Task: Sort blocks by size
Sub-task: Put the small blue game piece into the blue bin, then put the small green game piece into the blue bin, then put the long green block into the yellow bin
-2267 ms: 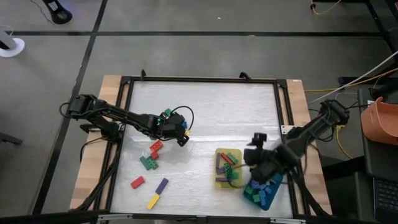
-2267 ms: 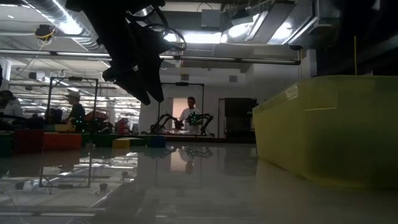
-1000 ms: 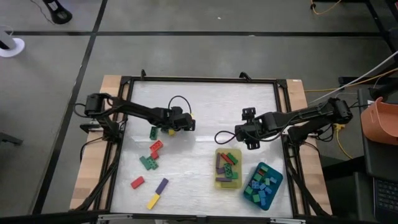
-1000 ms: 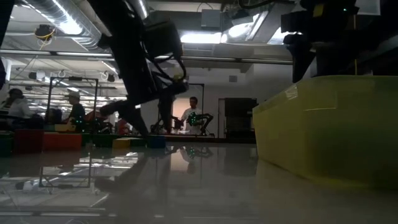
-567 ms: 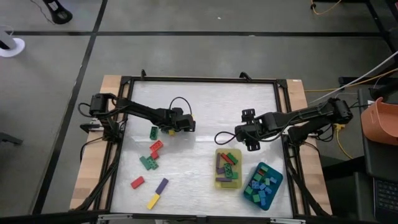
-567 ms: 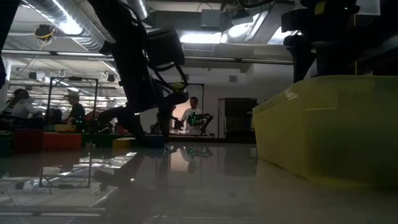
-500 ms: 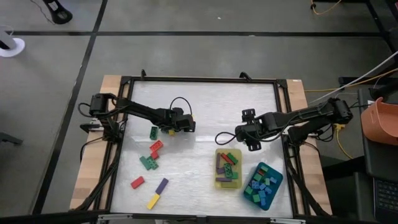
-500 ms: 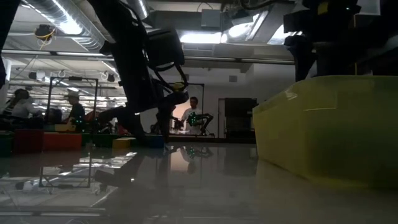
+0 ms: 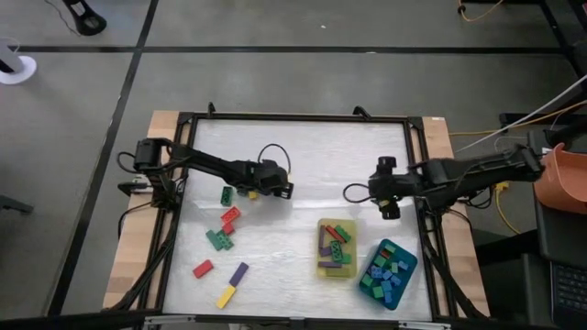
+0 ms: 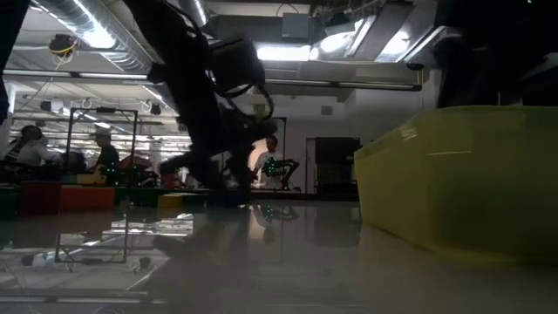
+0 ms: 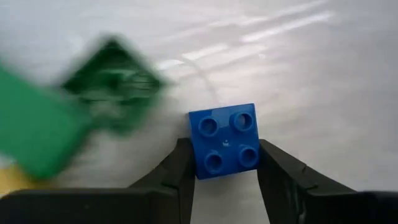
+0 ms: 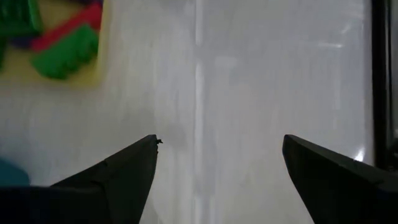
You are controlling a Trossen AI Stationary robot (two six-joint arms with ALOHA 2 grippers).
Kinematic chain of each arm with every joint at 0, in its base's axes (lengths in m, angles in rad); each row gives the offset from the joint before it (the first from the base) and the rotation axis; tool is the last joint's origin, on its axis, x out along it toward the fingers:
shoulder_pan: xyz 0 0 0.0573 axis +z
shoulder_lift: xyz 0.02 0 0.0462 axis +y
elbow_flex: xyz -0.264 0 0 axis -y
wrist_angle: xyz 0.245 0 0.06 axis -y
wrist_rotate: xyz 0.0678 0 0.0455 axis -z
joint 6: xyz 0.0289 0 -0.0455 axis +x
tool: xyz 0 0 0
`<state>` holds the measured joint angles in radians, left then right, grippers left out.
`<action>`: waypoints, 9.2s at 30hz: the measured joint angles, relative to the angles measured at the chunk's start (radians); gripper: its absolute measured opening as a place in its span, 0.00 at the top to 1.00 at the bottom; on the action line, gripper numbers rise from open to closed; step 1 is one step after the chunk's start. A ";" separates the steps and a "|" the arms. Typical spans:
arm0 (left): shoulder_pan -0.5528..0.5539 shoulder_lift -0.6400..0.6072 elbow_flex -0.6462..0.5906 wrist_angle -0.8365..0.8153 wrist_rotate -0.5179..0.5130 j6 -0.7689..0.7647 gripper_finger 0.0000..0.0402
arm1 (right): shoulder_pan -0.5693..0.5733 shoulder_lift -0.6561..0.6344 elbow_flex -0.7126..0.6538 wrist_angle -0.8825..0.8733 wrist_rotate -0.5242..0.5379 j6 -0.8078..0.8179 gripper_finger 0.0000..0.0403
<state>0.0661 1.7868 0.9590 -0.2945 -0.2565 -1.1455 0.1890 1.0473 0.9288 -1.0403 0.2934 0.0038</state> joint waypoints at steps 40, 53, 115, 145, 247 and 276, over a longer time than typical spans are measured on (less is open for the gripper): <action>-0.393 0.701 0.956 0.711 0.246 1.071 0.66 | 0.000 -0.136 -0.175 0.292 0.108 0.134 0.15; -0.419 0.717 0.971 0.692 0.233 1.209 0.61 | 0.000 -0.135 -0.175 0.291 0.080 0.152 0.15; 0.172 0.297 0.581 -0.850 0.021 0.858 0.42 | 0.000 -0.107 -0.174 0.411 -0.155 0.120 0.15; 0.087 0.296 0.749 -0.705 0.413 0.850 0.72 | 0.000 -0.130 -0.174 0.296 -0.147 0.040 0.15; 0.221 0.054 0.336 -0.778 0.024 -0.214 0.44 | 0.000 -0.659 -0.630 0.680 -0.129 0.091 0.15; 0.308 0.050 0.144 -0.486 0.067 -0.056 0.60 | 0.000 -0.659 -0.630 0.672 -0.128 0.087 0.15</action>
<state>0.3737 1.8370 1.1034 -0.7806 -0.1897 -1.2010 0.1894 0.3885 0.2989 -0.3679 0.1654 0.0910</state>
